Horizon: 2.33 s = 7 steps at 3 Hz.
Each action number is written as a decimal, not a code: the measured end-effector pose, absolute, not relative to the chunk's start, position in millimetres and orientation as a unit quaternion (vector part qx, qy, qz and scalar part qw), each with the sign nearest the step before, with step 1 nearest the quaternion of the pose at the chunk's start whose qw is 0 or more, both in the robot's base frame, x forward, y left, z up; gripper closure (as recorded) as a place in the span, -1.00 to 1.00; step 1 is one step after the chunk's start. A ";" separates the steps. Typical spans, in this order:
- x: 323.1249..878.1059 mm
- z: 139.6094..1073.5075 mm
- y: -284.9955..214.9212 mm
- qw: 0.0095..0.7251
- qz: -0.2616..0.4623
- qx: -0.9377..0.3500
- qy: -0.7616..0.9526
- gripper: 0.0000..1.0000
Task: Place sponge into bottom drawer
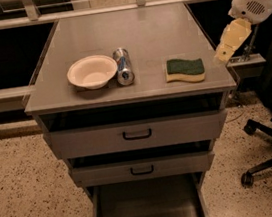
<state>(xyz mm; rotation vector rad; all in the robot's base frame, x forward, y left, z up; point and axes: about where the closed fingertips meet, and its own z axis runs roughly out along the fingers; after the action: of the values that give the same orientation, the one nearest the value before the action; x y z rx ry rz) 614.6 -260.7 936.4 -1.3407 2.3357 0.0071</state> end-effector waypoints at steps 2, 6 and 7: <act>663.6 856.7 -205.8 0.220 0.146 -0.489 0.831 -1.00; 672.9 831.0 -175.0 0.205 0.181 -0.497 0.823 0.29; 672.9 831.1 -174.9 0.205 0.181 -0.497 0.823 0.77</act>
Offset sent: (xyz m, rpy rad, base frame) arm 0.0715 0.0905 -0.1121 0.3685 0.2231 0.1477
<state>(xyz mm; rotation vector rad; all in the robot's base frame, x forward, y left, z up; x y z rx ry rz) 672.9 -174.9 831.1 -1.3855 2.2947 0.5059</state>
